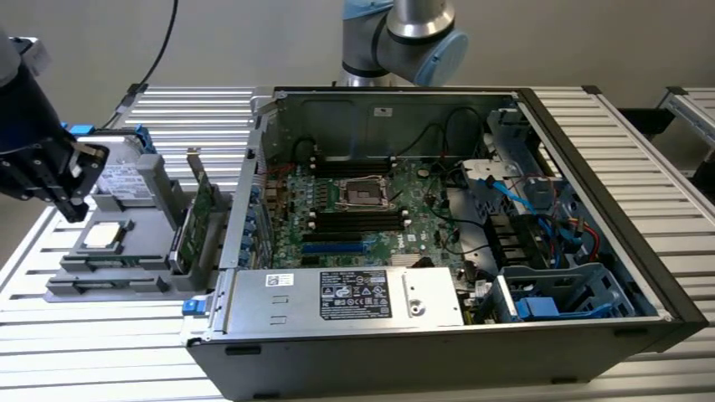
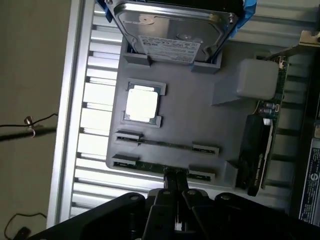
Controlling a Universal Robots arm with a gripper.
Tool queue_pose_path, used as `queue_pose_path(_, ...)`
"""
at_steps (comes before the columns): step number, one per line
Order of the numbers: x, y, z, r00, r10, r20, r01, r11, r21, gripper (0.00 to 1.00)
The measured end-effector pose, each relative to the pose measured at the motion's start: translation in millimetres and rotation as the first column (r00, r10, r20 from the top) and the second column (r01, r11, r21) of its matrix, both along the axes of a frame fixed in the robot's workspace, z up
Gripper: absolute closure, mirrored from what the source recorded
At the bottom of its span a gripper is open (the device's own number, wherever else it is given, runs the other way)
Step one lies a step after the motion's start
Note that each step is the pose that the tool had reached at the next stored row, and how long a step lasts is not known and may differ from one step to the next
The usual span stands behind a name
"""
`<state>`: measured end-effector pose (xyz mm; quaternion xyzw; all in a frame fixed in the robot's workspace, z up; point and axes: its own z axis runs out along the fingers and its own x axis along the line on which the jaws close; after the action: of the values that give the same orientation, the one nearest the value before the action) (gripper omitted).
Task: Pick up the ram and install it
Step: 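Pick up the ram and move it above insertion slot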
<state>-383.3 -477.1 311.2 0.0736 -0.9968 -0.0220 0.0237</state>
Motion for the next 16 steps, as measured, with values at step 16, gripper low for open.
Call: queue_pose_path(16,0.0,-0.1,-5.3,0.9579,0.287,0.0001,-0.287,0.9579,0.0033,0.9)
